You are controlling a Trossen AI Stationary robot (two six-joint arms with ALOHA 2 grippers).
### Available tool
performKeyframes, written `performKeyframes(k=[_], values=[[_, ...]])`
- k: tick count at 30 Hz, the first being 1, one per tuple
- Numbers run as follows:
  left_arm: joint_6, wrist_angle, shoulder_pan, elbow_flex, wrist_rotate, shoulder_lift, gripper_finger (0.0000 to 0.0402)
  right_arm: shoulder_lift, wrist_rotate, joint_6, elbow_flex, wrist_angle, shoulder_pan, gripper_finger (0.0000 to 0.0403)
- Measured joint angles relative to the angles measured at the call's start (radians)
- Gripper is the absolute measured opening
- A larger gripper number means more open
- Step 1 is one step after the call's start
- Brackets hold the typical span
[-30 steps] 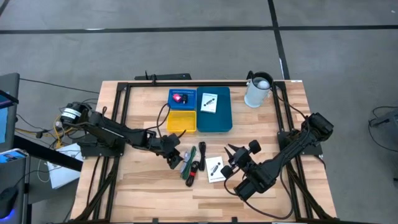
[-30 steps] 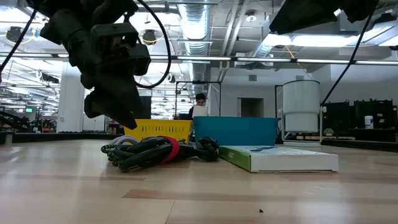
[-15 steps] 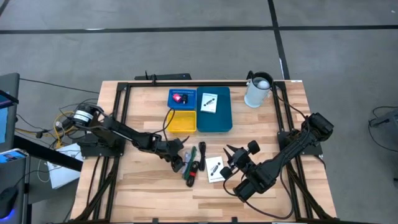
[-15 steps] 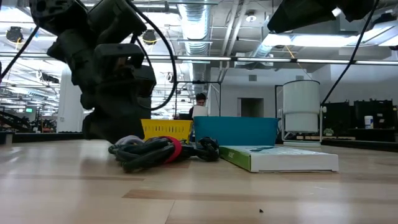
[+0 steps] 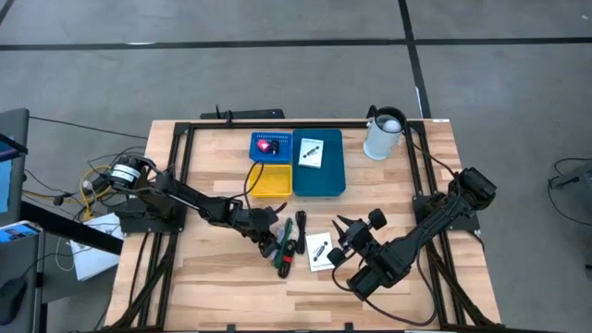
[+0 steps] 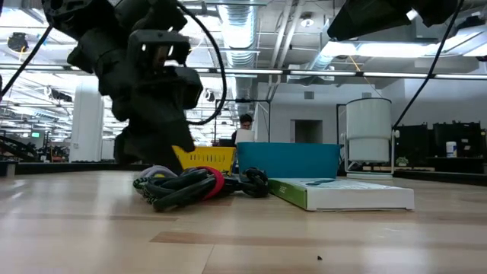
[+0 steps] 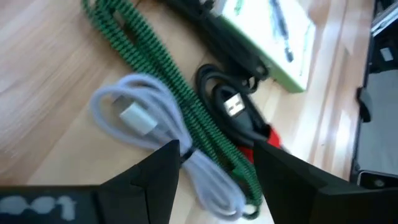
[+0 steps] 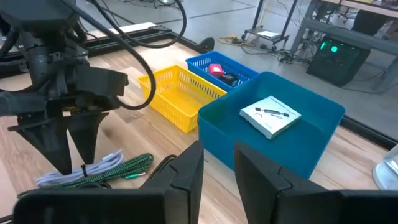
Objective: Pick and place items into bin
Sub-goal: Put the white USB cable into the yellow basket
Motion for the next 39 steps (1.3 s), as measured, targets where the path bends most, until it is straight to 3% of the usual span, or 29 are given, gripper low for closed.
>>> performKeyframes(k=[11,39], values=[[0.014,-0.142,-0.001,0.019,-0.031,0.0,0.0193,0.0,-0.013,0.0,0.0,0.0,0.0,0.0082],[0.003,-0.12,-0.023,0.019,-0.069,-0.001,0.0193,0.0,-0.016,0.0,0.0,0.007,0.0,0.0082]])
